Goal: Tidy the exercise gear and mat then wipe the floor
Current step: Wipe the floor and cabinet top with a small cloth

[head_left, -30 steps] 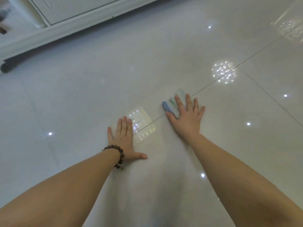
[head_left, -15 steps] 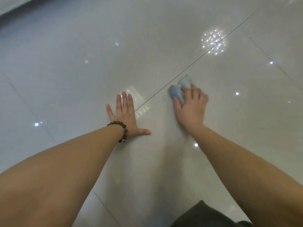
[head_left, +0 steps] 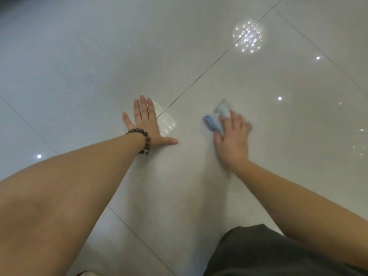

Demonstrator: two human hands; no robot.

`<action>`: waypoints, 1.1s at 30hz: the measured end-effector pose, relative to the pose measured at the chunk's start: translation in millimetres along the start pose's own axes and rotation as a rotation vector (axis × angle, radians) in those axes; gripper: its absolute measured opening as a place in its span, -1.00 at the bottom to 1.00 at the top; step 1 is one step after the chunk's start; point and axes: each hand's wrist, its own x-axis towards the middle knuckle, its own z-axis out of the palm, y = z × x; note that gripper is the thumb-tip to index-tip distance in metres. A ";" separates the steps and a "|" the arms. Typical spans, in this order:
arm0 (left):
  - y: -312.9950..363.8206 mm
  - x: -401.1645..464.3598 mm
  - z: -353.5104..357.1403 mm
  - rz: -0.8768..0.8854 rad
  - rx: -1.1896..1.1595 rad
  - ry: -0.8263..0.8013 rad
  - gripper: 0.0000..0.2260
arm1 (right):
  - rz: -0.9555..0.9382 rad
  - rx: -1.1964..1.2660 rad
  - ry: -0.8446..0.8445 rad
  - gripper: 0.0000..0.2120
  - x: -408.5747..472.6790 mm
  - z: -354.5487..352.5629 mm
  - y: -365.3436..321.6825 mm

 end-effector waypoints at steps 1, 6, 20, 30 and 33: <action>-1.0 -0.2 0.1 0.001 -0.010 0.017 0.30 | -0.185 0.032 -0.031 -0.54 -23.4 7.4 -16.6; 0.8 -13.7 -10.1 -0.001 -0.045 0.112 0.08 | -0.684 0.011 -0.153 -0.59 -44.4 4.1 18.2; 184.4 -44.7 62.9 0.349 0.230 -0.057 0.33 | 0.187 -0.074 0.075 -0.45 -5.5 -23.6 93.9; 189.4 -42.4 61.2 0.293 0.332 -0.128 0.37 | 0.715 -0.129 0.093 -0.40 -140.9 -89.4 317.7; 191.8 -43.3 60.2 0.287 0.338 -0.128 0.39 | 1.215 -0.002 0.127 -0.41 -131.8 -101.5 322.3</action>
